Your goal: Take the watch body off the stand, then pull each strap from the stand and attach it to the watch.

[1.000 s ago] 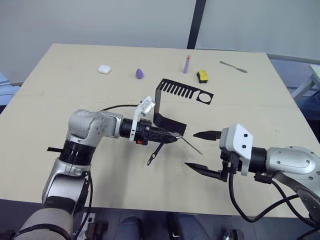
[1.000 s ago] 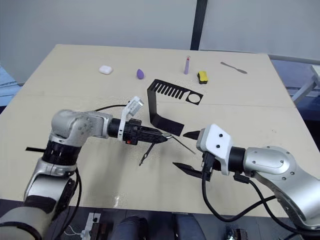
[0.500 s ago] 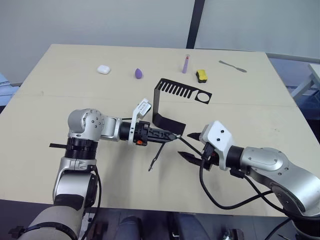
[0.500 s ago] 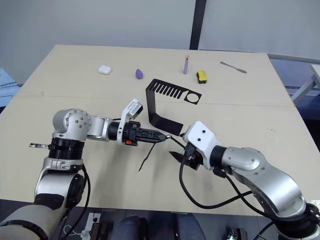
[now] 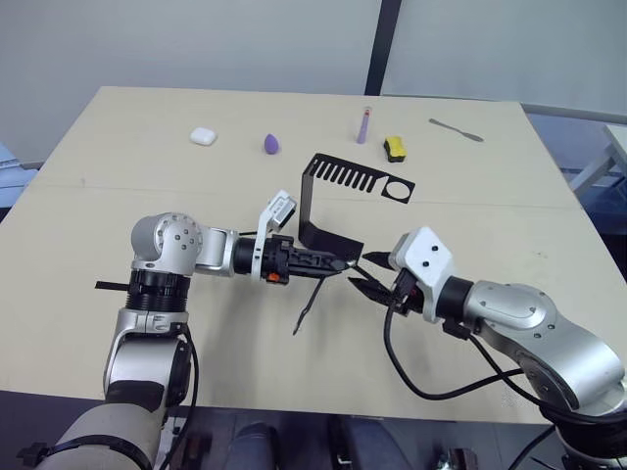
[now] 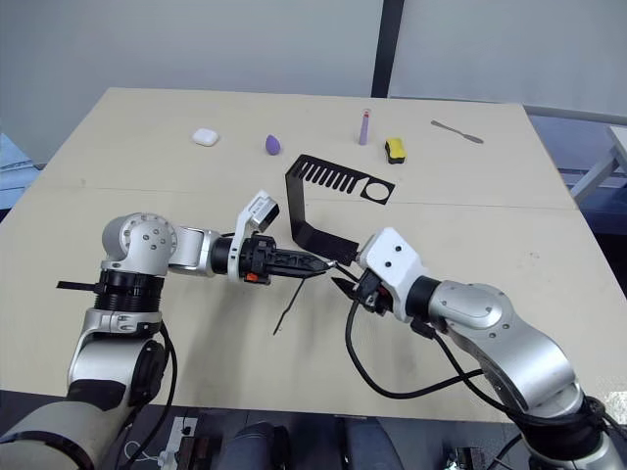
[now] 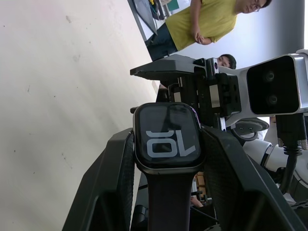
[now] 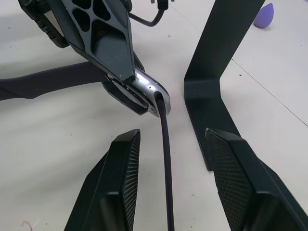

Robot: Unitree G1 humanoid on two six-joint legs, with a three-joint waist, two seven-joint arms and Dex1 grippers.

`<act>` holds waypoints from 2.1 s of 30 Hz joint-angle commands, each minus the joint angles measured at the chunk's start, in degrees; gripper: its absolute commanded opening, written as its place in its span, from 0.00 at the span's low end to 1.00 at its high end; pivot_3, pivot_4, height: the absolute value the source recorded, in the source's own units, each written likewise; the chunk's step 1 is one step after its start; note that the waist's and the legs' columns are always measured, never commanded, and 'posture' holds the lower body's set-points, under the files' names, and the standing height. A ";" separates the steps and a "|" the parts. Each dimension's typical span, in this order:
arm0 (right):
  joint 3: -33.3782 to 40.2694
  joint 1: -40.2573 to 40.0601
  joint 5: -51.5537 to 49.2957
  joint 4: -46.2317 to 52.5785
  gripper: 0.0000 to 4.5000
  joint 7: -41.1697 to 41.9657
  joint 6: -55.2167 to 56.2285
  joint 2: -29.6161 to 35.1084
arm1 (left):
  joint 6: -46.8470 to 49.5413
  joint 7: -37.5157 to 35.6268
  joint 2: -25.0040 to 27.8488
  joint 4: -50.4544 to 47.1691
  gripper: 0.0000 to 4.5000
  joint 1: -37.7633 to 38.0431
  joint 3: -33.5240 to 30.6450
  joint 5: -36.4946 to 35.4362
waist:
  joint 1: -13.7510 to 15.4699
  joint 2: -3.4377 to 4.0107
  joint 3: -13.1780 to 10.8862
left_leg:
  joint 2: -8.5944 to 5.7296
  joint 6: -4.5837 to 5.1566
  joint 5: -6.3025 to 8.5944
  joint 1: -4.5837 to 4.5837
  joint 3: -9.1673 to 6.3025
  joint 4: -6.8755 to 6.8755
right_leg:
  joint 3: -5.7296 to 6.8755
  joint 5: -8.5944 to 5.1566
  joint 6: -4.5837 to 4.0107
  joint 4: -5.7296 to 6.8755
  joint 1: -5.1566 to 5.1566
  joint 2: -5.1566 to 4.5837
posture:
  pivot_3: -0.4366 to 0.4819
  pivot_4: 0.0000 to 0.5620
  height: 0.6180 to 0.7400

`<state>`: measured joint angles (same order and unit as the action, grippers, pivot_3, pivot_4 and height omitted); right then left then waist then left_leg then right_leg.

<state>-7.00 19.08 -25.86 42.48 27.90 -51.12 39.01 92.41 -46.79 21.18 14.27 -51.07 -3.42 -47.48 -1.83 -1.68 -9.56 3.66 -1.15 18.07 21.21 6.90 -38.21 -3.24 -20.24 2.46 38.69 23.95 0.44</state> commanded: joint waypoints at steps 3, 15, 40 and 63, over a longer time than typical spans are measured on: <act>0.33 0.47 0.47 1.18 0.51 0.39 1.27 -0.40 | 0.09 0.31 -0.56 -1.71 0.35 -0.37 -1.58 -1.55 | -0.01 0.00 0.00 | 0.00 0.00 0.00 0.00 0.00 0.00 | 0.00 0.00 0.00 0.00 0.00 0.00 | 0.48 0.27 1.00; 0.61 0.63 0.47 1.26 0.03 0.72 1.50 -0.30 | -0.26 0.10 -0.47 -2.24 0.35 0.04 -1.14 -1.47 | -0.02 0.00 0.00 | 0.00 0.00 0.00 0.00 0.00 0.00 | 0.00 0.00 0.00 0.00 0.00 0.00 | 0.48 0.27 1.00; 1.08 0.19 2.24 1.69 0.01 1.65 3.91 0.97 | -2.66 -1.35 0.68 -1.37 0.35 1.20 0.66 -0.81 | -0.02 0.00 0.00 | 0.00 0.00 0.00 0.00 0.00 0.00 | 0.00 0.00 0.00 -0.01 0.00 0.00 | 0.48 0.27 1.00; 5.51 -2.45 -0.14 3.72 0.43 5.43 4.08 3.83 | -13.18 -7.24 5.83 -9.98 0.35 4.00 8.11 1.49 | -0.12 0.00 0.00 | 0.00 -0.01 0.00 -0.01 0.00 0.04 | 0.00 0.00 0.00 -0.02 0.00 0.00 | 0.48 0.27 1.00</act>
<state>-5.29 17.20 -24.24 42.99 30.83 -48.58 41.58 83.18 -51.22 25.46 8.81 -47.50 2.94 -46.79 -1.95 -1.68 -9.56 3.66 -1.16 18.07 21.20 6.90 -38.17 -3.25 -20.24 2.46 38.65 23.95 0.44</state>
